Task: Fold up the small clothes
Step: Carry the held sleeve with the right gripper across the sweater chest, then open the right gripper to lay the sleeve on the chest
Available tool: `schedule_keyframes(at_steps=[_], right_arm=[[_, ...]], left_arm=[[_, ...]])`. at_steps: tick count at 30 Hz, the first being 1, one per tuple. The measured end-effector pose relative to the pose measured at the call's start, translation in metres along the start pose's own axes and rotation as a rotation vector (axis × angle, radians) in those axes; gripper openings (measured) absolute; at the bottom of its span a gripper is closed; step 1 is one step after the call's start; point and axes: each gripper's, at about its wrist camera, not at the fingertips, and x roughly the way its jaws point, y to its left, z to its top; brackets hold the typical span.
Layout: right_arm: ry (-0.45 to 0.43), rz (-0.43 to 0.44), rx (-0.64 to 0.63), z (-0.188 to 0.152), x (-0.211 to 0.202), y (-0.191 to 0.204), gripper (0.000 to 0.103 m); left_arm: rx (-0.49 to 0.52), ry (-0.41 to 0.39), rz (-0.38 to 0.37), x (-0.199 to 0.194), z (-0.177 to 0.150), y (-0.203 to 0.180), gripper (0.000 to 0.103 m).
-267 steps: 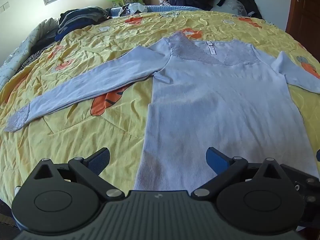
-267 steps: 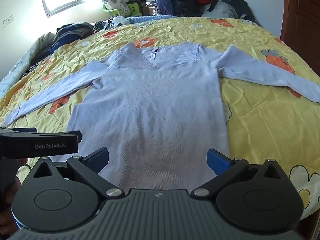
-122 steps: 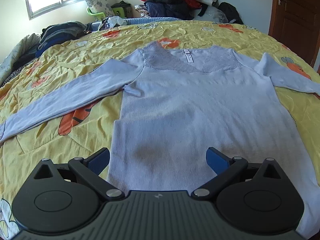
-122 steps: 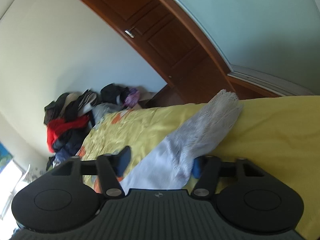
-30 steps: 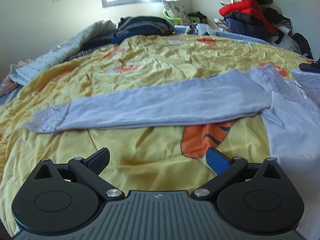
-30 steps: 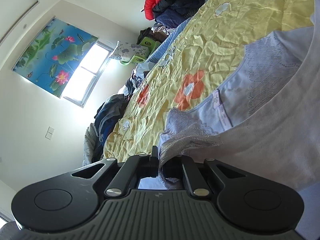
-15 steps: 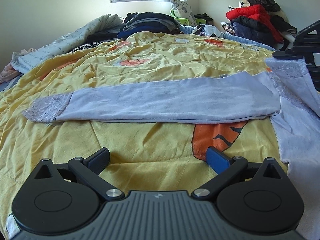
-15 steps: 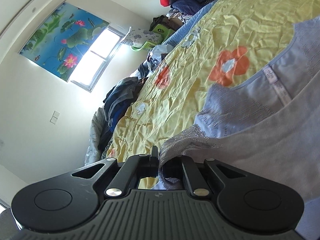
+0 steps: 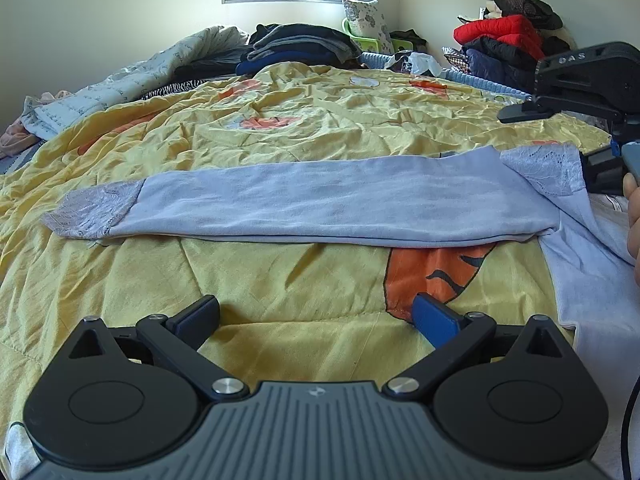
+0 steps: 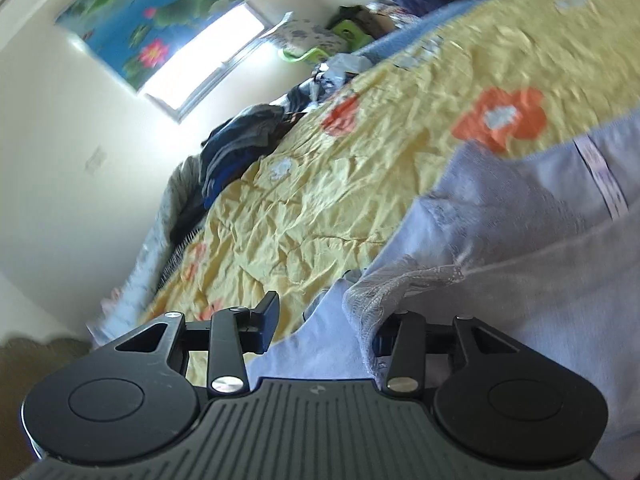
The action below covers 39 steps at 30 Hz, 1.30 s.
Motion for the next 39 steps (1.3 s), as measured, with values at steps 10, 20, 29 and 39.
schedule_keyframes(at_steps=[10,20,29,39], right_arm=[[0.060,0.050,-0.265,-0.014,0.011,0.065,0.064],[0.066,0.123,-0.027,-0.012,-0.018,0.026,0.065],[0.154,0.142,0.142,-0.040,-0.022,-0.006,0.073],[0.066,0.054,-0.041,-0.055,-0.068,0.003,0.078]], left_arm=[[0.001,0.000,0.001,0.000,0.000,0.000,0.103],[0.001,-0.001,0.001,0.000,0.000,0.000,0.103],[0.001,-0.001,0.001,0.000,0.000,0.000,0.103],[0.001,-0.001,0.001,0.000,0.000,0.001,0.103]])
